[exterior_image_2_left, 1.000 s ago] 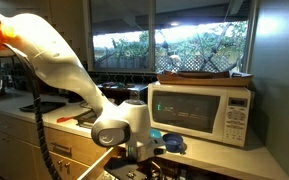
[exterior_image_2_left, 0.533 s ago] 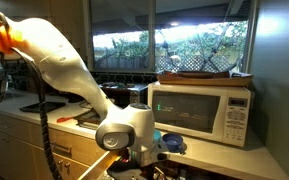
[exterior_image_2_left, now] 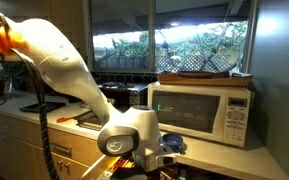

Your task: Put a pen on the dark blue bowl

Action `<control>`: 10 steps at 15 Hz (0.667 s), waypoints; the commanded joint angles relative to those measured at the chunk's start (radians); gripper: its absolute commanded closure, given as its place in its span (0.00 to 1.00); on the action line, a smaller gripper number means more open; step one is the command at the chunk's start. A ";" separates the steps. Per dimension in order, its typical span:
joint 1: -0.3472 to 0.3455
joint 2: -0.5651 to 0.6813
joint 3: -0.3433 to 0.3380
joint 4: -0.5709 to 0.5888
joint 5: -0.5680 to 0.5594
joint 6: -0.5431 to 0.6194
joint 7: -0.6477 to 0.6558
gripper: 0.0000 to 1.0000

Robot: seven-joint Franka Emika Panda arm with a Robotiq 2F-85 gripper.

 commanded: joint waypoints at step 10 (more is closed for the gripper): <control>-0.217 0.171 0.171 0.133 0.266 0.001 0.155 0.00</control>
